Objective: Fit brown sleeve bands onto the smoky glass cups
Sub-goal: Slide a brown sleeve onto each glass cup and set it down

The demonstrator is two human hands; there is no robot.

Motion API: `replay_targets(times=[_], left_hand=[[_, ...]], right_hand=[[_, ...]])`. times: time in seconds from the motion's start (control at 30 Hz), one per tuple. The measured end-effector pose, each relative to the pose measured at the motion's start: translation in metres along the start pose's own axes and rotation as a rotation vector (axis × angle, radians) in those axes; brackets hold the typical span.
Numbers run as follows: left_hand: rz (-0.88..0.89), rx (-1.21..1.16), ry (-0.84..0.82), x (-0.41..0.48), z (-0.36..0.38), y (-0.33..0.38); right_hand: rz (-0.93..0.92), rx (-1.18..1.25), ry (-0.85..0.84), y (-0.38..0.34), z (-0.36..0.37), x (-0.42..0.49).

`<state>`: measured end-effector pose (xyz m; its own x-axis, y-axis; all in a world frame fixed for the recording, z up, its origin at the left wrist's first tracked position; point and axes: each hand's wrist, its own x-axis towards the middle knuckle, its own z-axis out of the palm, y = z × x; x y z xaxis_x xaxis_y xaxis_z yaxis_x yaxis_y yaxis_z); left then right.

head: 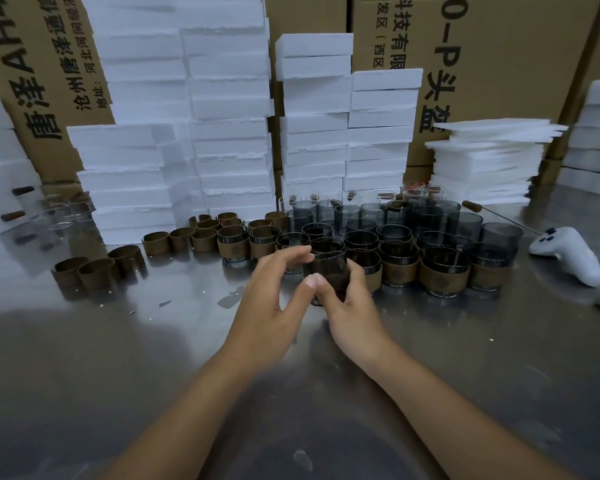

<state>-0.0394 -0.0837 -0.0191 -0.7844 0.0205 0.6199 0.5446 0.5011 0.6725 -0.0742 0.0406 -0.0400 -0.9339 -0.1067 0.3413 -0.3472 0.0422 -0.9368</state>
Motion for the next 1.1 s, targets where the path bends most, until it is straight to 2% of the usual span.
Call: replay_targets(times=[0.33,0.77,1.1], left_hand=[[-0.034,0.01,0.046,0.003,-0.001,-0.012],[-0.139,-0.124,0.007,0.006,-0.004,-0.01],[0.008,-0.1,-0.022,0.003,-0.001,0.003]], right_hand=[[-0.037,0.034,0.004,-0.003,0.003,-0.002],[-0.083,0.017,-0.152,-0.009,0.005,-0.011],[-0.092,-0.019,-0.14,-0.006,0.008,-0.01]])
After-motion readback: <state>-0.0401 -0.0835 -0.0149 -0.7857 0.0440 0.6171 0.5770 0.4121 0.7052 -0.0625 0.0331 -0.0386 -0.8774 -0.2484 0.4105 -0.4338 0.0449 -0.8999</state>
